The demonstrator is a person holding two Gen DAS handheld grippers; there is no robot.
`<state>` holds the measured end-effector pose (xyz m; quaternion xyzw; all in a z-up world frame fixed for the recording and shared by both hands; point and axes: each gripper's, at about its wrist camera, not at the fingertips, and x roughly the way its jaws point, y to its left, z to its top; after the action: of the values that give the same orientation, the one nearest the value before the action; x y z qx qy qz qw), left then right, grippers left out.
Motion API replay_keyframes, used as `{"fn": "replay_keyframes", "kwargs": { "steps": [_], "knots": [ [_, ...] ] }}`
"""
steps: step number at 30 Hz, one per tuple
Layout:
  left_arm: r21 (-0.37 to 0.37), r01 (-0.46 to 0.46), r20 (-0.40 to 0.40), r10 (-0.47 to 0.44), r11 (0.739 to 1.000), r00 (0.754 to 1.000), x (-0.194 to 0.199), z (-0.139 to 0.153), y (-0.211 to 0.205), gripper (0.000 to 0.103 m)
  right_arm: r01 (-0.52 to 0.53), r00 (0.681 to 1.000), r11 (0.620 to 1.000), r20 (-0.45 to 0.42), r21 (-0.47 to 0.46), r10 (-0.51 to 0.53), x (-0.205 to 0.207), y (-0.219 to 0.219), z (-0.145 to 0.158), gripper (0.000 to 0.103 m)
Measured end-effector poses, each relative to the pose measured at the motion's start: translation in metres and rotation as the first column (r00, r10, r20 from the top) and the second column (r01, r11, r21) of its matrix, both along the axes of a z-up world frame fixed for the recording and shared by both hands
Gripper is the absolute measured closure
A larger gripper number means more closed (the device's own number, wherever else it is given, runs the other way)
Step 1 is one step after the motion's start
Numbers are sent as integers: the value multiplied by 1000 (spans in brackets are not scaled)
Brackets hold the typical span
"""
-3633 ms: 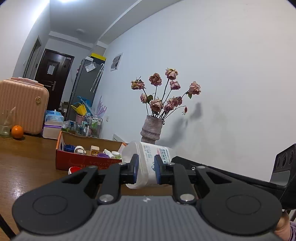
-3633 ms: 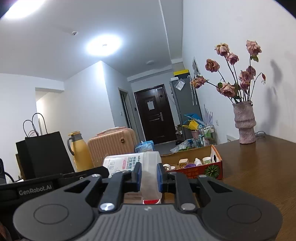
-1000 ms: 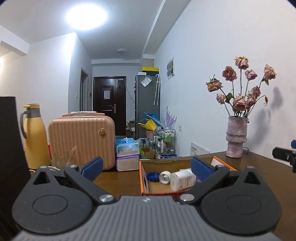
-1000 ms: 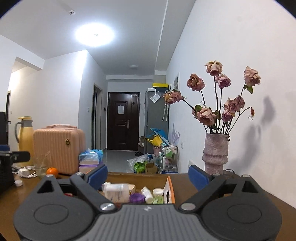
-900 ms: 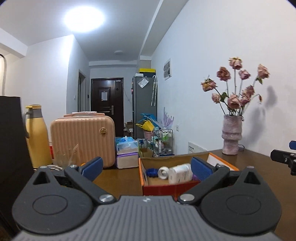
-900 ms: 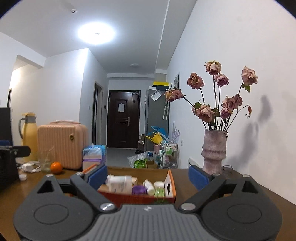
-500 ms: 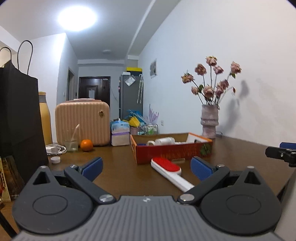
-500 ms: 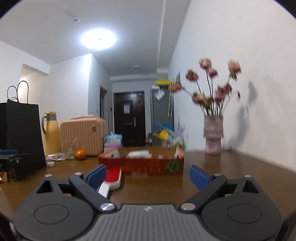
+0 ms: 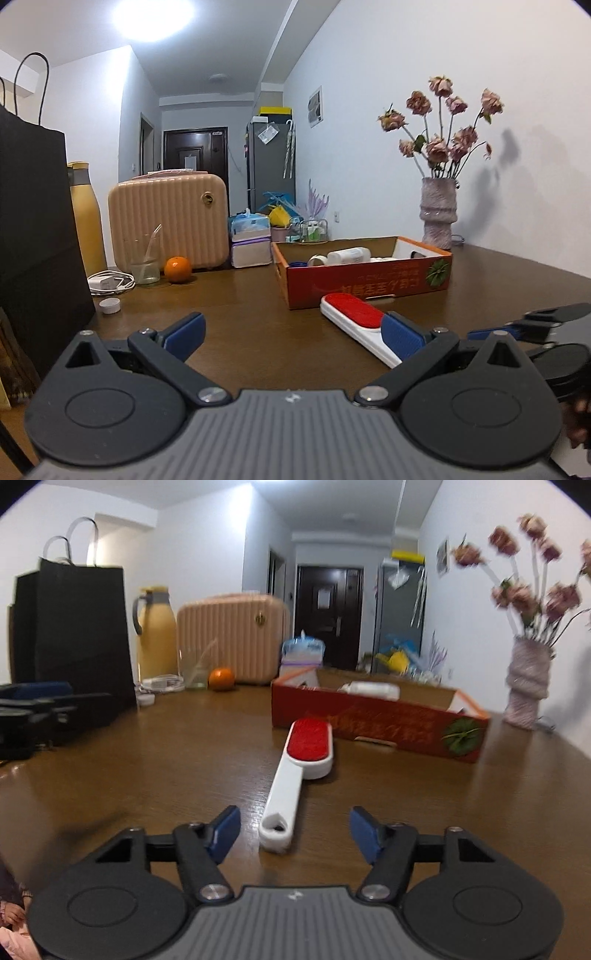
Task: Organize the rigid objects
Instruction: 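Grasp the lint brush handle with the right tool while the left tool grasps its red head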
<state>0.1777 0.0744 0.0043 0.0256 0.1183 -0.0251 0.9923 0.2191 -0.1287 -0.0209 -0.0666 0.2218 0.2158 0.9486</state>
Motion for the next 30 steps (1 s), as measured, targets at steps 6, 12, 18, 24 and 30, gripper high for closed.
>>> {"fn": "replay_keyframes", "kwargs": {
  "steps": [6,12,18,24,30],
  "knots": [
    [1,13,-37,-13,1000,999,55,1,2,0,-49,995,997,-91,-67,43,38,15,-13,63],
    [-32,91,-142,-95,995,985,132,-9,-10,0,234,968,970,-77,-62,-239,70,-61,-8,61],
    [-135,49,-319,-90,990,943,194,-35,-14,31,223,969,972,-127,77,-212,107,-93,6,60],
    [-161,2,-343,-58,987,938,201,-44,-3,38,161,979,980,-147,116,-143,181,-80,15,61],
    [-36,-182,-291,164,983,943,198,-38,4,28,137,972,989,-200,61,-123,224,-64,10,62]
  ]
}}
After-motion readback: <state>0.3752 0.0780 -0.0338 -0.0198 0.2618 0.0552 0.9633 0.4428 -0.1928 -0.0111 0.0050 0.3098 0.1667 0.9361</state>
